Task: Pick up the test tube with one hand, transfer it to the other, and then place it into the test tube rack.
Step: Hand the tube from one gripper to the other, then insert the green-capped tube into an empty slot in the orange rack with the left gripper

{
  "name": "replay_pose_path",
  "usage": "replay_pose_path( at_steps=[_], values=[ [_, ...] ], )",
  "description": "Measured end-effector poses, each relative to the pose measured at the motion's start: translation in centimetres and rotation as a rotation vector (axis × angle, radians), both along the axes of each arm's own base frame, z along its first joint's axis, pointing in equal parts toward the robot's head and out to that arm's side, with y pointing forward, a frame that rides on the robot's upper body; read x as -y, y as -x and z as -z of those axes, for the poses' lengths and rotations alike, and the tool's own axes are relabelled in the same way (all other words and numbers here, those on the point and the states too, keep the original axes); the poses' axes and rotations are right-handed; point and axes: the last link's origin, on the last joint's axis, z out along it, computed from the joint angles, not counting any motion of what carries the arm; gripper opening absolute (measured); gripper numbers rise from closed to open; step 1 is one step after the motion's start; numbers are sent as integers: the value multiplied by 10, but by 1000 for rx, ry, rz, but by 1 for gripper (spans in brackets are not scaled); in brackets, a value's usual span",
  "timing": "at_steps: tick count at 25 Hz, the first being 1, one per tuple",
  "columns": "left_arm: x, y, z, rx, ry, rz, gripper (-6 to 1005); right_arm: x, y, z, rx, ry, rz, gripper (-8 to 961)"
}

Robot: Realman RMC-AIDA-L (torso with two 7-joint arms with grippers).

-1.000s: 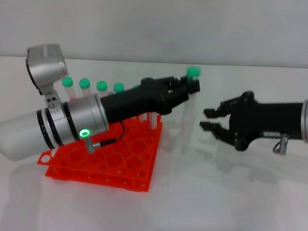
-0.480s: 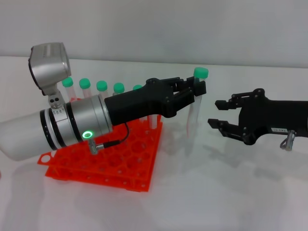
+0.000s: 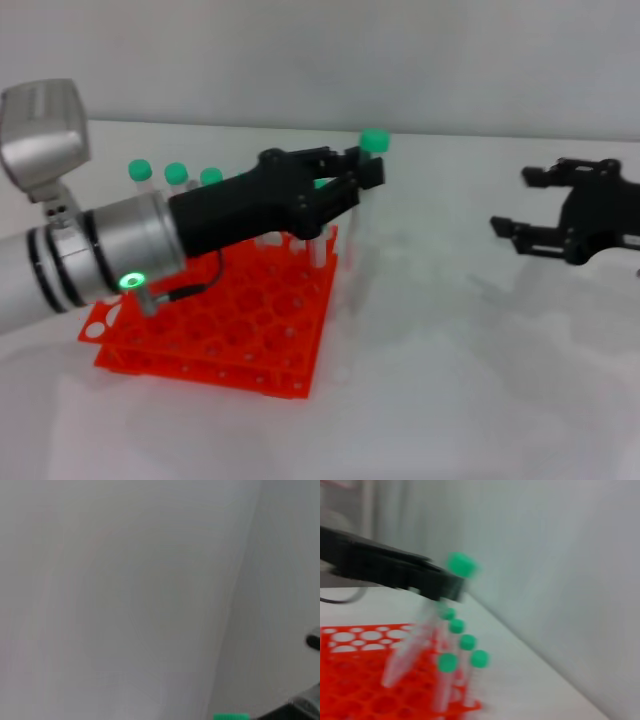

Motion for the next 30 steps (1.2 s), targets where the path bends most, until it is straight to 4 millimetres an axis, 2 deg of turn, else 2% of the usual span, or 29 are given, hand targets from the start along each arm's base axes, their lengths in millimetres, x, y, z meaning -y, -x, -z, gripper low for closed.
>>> replay_pose_path(
  at_steps=[8,13,19,24,30],
  values=[
    [20,29,-28,-69,-110,-23,212,-7,-21,-25,-48,-87,80,821],
    [32,47,-35,-110,-185,-39,213,-10,-31,-39,-130,-126,126,833],
    [42,63,-40,-104,-321,-43,213,-11,-35,-40,-169,-127,152,833],
    [39,67,-38,-120,-391,-36,213,-11,-39,-37,-183,-118,169,833],
    [26,67,-24,-167,-432,-28,213,-11,-44,-29,-211,-94,195,832]
  ],
)
